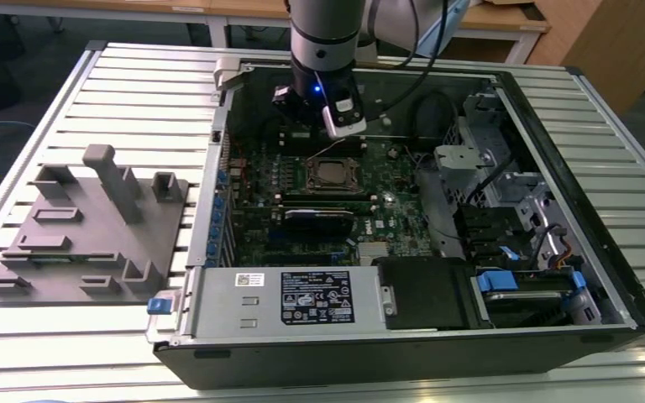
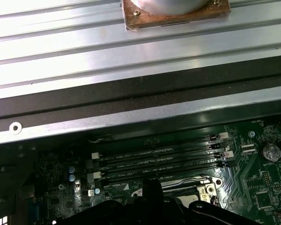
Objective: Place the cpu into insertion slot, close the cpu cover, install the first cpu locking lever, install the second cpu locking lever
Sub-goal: 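Install the first cpu locking lever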
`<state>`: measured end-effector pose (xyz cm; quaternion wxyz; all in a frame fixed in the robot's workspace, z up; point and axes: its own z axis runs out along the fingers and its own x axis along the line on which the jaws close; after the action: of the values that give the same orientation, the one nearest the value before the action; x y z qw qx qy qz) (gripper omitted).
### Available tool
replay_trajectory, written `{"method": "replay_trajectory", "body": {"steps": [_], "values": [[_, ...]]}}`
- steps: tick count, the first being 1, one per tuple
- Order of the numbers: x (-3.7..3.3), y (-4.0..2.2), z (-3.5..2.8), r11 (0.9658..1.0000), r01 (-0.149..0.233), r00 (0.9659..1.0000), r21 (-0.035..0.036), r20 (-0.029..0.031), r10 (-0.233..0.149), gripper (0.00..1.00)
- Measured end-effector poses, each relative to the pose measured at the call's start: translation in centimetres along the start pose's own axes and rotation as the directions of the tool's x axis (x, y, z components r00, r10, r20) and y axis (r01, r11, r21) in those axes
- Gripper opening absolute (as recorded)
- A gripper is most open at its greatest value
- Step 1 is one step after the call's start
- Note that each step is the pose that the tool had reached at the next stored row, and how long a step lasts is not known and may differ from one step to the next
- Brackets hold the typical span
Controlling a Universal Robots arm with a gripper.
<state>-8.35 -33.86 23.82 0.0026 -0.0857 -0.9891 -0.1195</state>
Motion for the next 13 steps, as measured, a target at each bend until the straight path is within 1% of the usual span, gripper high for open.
{"method": "replay_trajectory", "body": {"steps": [3,6,13], "values": [[-0.01,-0.03,0.1,1.0,0.0,1.0,-0.0036,-0.0007,0.0,0.11],[-0.01,-0.08,0.18,0.9999,0.0,1.0,-0.0149,-0.0025,0.0,0.11],[-0.01,-0.08,0.19,0.9999,0.0,1.0,-0.0153,-0.0026,0.0,0.11]]}}
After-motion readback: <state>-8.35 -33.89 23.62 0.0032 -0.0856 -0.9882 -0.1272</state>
